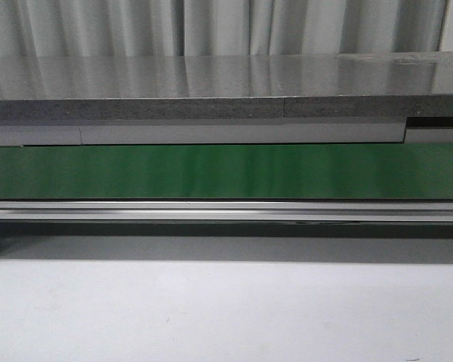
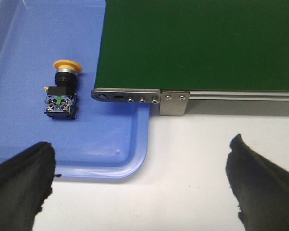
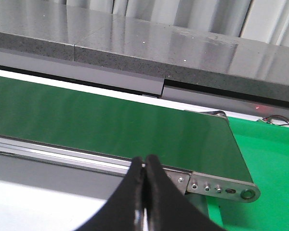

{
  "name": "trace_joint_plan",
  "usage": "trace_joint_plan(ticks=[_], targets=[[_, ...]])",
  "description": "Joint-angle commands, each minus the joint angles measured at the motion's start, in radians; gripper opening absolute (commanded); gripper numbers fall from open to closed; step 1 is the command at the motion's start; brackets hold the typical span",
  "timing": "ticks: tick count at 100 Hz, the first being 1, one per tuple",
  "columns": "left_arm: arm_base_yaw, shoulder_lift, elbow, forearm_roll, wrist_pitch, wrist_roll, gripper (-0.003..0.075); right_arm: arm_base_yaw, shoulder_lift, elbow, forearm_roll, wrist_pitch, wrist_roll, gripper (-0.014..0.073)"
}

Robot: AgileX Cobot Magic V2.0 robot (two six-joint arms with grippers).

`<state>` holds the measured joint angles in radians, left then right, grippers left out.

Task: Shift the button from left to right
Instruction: 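Lower the left gripper and grasp the yellow push-button switch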

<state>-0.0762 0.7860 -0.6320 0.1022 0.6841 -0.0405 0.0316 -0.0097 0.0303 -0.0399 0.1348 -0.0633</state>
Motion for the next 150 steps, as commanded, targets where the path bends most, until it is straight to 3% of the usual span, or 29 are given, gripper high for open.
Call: trace_joint_plan(ticks=[1, 15, 37, 70, 105, 150], targets=[[0.003, 0.001, -0.044, -0.011, -0.049, -0.011, 0.0666, -0.007, -0.015, 0.0, -0.011, -0.089, -0.004, -0.0122], [0.035, 0.04, -0.125, -0.004, 0.045, -0.011, 0.0651, -0.007, -0.015, 0.0, -0.011, -0.089, -0.004, -0.0122], [0.19, 0.188, -0.342, -0.002, 0.12, 0.019, 0.0642, -0.007, -0.015, 0.0, -0.011, -0.089, -0.004, -0.0122], [0.374, 0.557, -0.588, -0.092, 0.195, 0.152, 0.0641, -0.007, -0.015, 0.0, -0.011, -0.089, -0.004, -0.0122], [0.404, 0.875, -0.689, -0.093, 0.192, 0.154, 0.0641, -0.007, -0.015, 0.0, -0.011, -0.089, -0.004, -0.0122], [0.404, 1.021, -0.689, -0.118, 0.154, 0.156, 0.0641, -0.007, -0.015, 0.0, -0.011, -0.089, -0.004, -0.0122]])
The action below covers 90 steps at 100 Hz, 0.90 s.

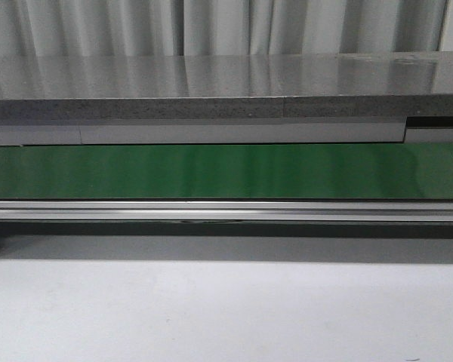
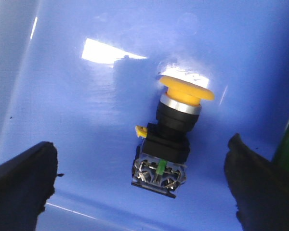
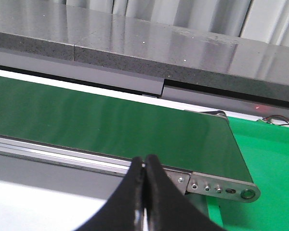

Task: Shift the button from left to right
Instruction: 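Lower the left gripper and grasp the yellow push-button switch, then lift the button and place it on the conveyor belt end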

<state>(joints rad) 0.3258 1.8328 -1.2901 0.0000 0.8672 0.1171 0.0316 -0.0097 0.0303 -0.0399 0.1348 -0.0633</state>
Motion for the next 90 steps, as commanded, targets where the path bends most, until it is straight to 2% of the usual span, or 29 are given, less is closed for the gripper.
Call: trace_joint_plan(ticks=[1, 58, 72, 90], targets=[[0.002, -0.024, -0.031, -0.016, -0.032, -0.001, 0.0641, -0.007, -0.015, 0.0, -0.011, -0.089, -0.004, -0.0122], [0.002, 0.076, -0.031, -0.021, -0.051, -0.001, 0.0631, -0.007, -0.015, 0.0, -0.011, -0.089, -0.004, -0.0122], [0.002, 0.086, -0.031, -0.021, -0.049, -0.001, 0.0545, -0.007, -0.015, 0.0, -0.011, -0.089, -0.004, -0.0122], [0.0, 0.093, -0.031, -0.022, -0.042, -0.001, 0.0372, -0.007, -0.015, 0.0, -0.011, -0.089, -0.004, -0.0122]])
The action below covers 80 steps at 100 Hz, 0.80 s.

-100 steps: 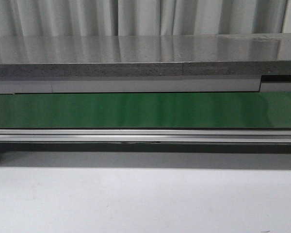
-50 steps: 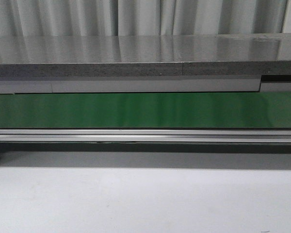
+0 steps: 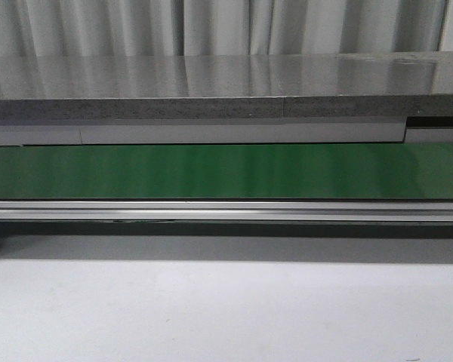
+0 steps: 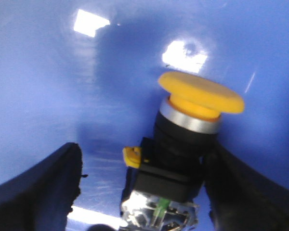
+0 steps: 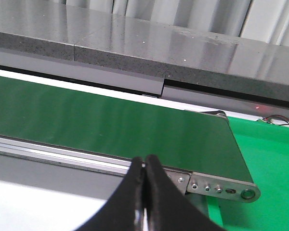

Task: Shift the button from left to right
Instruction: 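Lift the button and place it on the conveyor belt end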

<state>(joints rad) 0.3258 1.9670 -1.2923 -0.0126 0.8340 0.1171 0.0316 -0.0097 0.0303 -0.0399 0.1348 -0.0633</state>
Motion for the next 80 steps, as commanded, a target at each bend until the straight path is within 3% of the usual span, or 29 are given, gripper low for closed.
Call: trace_joint_plan(ticks=[1, 39, 80], targets=[[0.0, -0.039, -0.028, -0.01, -0.009, -0.001, 0.0365, -0.007, -0.015, 0.0, -0.011, -0.089, -0.004, -0.0122], [0.0, -0.051, -0.061, -0.019, 0.035, -0.001, 0.0013, -0.007, -0.015, 0.0, -0.011, -0.089, -0.004, -0.0122], [-0.067, -0.223, -0.159, -0.115, 0.128, 0.056, 0.0005, -0.007, -0.015, 0.0, -0.011, -0.089, -0.004, -0.0122]])
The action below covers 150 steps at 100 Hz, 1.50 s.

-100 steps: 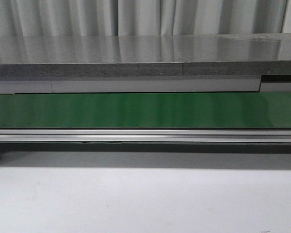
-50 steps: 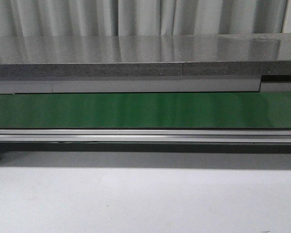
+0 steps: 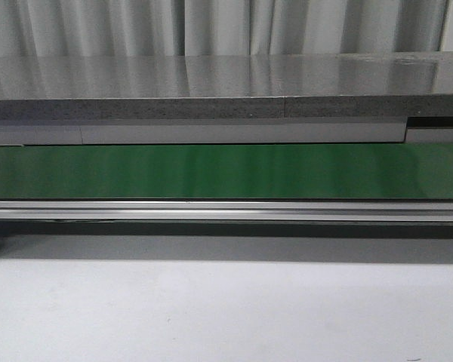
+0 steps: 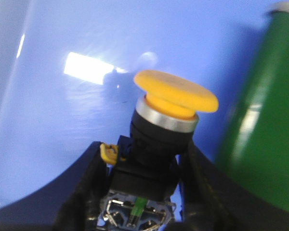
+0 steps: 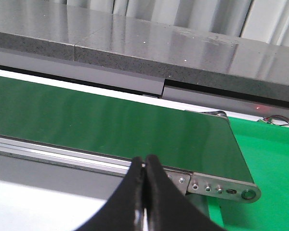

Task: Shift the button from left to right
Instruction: 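Lift the button and place it on the conveyor belt end, then open the left gripper and withdraw it from the button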

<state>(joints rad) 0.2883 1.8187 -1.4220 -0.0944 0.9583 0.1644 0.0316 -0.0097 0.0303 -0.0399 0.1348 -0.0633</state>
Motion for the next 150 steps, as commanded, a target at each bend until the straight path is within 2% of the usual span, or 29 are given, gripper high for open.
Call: trace_joint_plan(ticks=[1, 12, 35, 54, 61, 70, 75, 87, 93, 99, 115, 128, 150], targets=[[-0.032, -0.074, -0.029, -0.033, 0.003, 0.009, 0.0005, -0.007, -0.015, 0.0, -0.011, -0.089, -0.004, -0.0122], [-0.081, -0.074, -0.029, -0.033, 0.031, 0.009, 0.0005, -0.007, -0.015, 0.0, -0.011, -0.089, -0.004, -0.0122], [-0.17, -0.073, -0.013, -0.033, 0.001, 0.009, 0.0006, -0.007, -0.015, 0.0, -0.011, -0.089, -0.004, -0.0122], [-0.204, -0.047, -0.013, -0.033, -0.012, 0.007, 0.0009, -0.007, -0.015, 0.0, -0.011, -0.089, -0.004, -0.0122], [-0.21, -0.033, -0.013, -0.036, -0.002, 0.007, 0.0038, -0.007, -0.015, 0.0, -0.011, -0.089, -0.004, -0.0122], [-0.213, -0.03, -0.013, -0.051, 0.003, 0.007, 0.0146, -0.007, -0.015, 0.0, -0.011, -0.089, -0.004, -0.0122], [-0.213, -0.03, -0.013, -0.051, 0.003, 0.007, 0.0243, -0.007, -0.015, 0.0, -0.011, -0.089, -0.004, -0.0122], [-0.219, -0.03, -0.017, -0.055, 0.001, 0.007, 0.0559, -0.007, -0.015, 0.0, -0.011, -0.089, -0.004, -0.0122], [-0.221, -0.032, -0.018, -0.055, 0.005, 0.007, 0.0678, -0.007, -0.015, 0.0, -0.011, -0.089, -0.004, -0.0122], [-0.225, -0.034, -0.018, -0.058, 0.012, 0.007, 0.0731, -0.007, -0.015, 0.0, -0.011, -0.089, -0.004, -0.0122], [-0.231, -0.06, -0.018, -0.058, 0.023, 0.014, 0.0682, -0.007, -0.015, 0.0, -0.011, -0.089, -0.004, -0.0122], [-0.231, -0.115, -0.018, -0.06, 0.017, 0.031, 0.0676, -0.007, -0.015, 0.0, -0.011, -0.089, -0.004, -0.0122], [-0.231, -0.295, 0.074, -0.06, -0.092, 0.045, 0.0676, -0.007, -0.015, 0.0, -0.011, -0.089, -0.004, -0.0122]])
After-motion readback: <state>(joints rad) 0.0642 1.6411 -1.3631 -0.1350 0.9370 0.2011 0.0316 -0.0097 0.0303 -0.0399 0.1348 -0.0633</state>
